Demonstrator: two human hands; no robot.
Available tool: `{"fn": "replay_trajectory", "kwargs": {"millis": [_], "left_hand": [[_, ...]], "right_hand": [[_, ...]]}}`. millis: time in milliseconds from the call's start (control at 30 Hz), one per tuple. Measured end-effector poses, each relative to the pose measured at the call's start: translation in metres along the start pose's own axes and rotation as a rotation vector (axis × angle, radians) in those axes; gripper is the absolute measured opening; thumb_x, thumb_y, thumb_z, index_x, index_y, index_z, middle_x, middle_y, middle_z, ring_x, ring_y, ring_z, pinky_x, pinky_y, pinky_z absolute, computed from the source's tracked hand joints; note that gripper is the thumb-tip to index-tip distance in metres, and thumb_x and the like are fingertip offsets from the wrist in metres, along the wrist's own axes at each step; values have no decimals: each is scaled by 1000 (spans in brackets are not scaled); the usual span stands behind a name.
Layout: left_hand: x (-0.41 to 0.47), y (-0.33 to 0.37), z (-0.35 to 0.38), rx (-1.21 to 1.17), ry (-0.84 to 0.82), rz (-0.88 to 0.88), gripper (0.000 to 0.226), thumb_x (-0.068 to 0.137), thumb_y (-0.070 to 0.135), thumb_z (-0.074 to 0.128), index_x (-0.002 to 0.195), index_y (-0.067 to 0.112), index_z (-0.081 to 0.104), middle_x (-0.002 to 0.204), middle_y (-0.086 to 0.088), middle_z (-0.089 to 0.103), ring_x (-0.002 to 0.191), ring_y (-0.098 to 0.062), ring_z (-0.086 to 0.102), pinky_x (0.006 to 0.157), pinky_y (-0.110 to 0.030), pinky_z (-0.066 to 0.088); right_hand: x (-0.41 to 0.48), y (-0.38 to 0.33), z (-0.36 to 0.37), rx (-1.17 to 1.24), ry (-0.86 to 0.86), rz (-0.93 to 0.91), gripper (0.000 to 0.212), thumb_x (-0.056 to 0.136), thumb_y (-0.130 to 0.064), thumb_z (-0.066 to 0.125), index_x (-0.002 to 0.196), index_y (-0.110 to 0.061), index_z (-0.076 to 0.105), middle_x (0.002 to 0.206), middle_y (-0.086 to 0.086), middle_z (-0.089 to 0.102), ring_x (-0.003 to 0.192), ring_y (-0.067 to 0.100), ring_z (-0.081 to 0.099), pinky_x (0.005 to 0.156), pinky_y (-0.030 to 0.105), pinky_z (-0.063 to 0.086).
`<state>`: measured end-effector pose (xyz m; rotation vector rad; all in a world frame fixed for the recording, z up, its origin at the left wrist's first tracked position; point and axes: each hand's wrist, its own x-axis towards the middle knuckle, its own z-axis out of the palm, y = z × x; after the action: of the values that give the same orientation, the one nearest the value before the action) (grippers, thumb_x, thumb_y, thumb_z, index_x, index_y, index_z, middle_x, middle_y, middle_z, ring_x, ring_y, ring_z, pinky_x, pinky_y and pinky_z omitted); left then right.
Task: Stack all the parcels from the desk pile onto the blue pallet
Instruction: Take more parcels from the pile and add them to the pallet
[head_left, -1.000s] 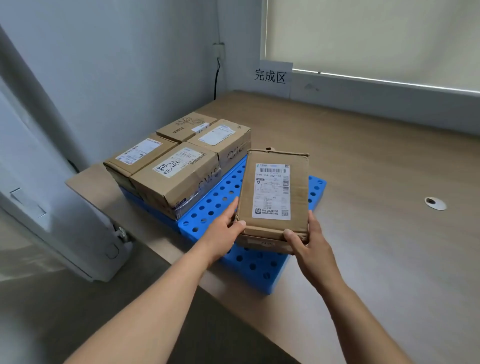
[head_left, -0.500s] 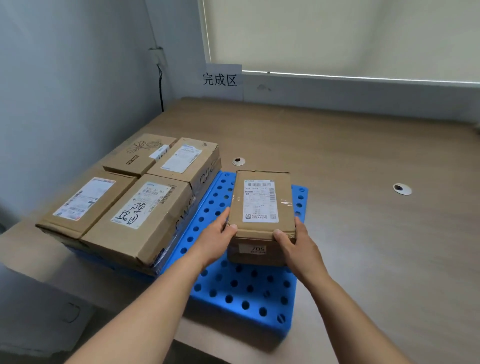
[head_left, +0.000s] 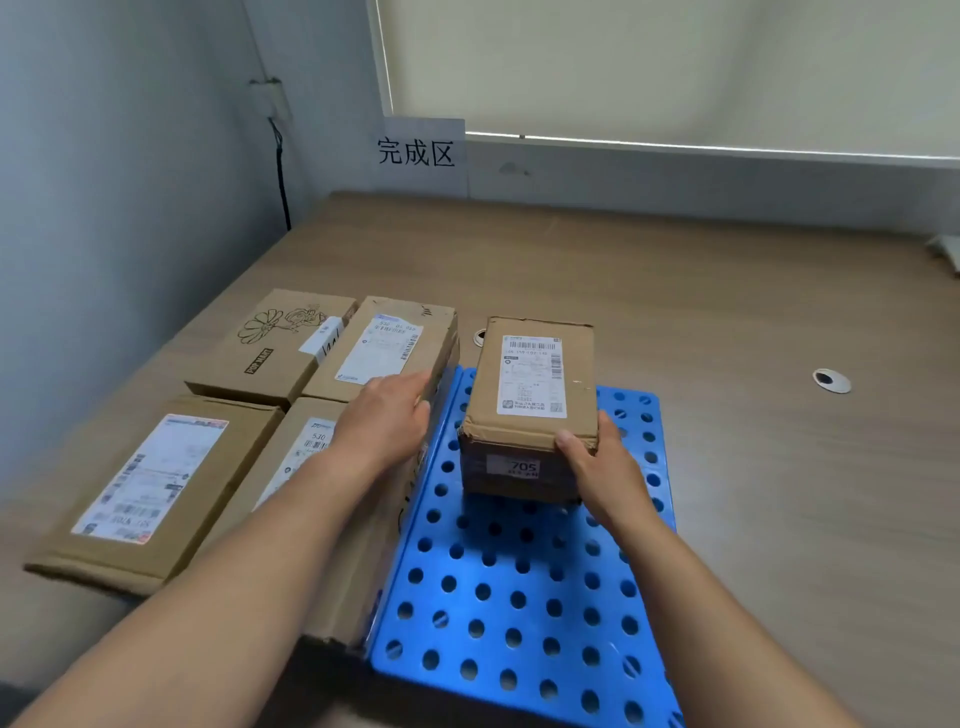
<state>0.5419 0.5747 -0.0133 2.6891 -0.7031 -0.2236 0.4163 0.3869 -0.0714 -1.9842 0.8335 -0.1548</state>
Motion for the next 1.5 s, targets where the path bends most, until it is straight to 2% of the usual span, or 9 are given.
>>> {"fn": "replay_trajectory", "kwargs": {"millis": [67,167,367,567,767,867,1000,1133,1500], "left_hand": [[6,-11,-2,72,-45,-6,39,98,20,37,137,17,44,139,-5,48,129,-25,39,103,-38,34],[12,-23,0,138,-87,15,27,97,22,36,115,14,55,122,-5,56,116,-27,46,92,-37,39],[12,-30,-1,163,-93,71,39,100,28,33,134,17,51,139,-3,48,128,-25,38,105,-36,31],[16,-34,1,152,-97,84,37,99,29,35,129,18,55,136,-3,50,126,-26,40,103,-37,34],[17,-36,2,161,-104,89,39,100,29,33,132,20,52,140,-2,46,129,-26,36,104,-38,32],[17,-35,1,168,-119,84,40,100,31,33,135,22,49,145,0,42,132,-26,34,106,-40,33],[17,-36,-3,149,-112,79,37,97,30,36,129,19,53,136,-3,50,125,-26,41,99,-41,39],[14,-32,-8,78,-48,74,42,97,29,37,138,21,44,143,-1,44,130,-23,38,103,-39,34],[-11,33,4,-85,162,387,41,97,27,42,137,21,47,141,4,48,130,-18,39,105,-32,29]], "right_hand": [[8,-5,8,8,3,6,65,93,-48,46,148,-22,23,139,5,48,121,26,49,98,46,45],[15,-12,17,12,10,25,65,94,-47,45,149,-22,22,141,5,46,124,25,46,100,42,42],[21,-24,28,6,39,55,67,93,-48,45,149,-22,19,143,5,44,125,27,45,100,47,43],[25,-36,40,-37,-5,69,65,93,-48,44,148,-24,19,134,6,49,113,29,51,79,39,48],[23,-38,41,-50,-7,80,66,94,-48,44,148,-22,18,137,7,48,116,28,50,89,41,48],[21,-40,41,-89,-22,84,67,93,-50,42,149,-21,16,139,7,46,119,30,49,84,38,47],[20,-47,36,-145,-31,73,72,94,-50,41,150,-15,13,145,10,40,127,29,43,101,44,41],[10,-51,26,-227,63,22,74,94,-51,42,151,-14,12,152,11,29,138,29,29,108,44,32],[-57,-47,-6,-622,389,-230,46,97,-35,43,139,-17,42,143,2,40,132,19,34,103,31,31]]}}
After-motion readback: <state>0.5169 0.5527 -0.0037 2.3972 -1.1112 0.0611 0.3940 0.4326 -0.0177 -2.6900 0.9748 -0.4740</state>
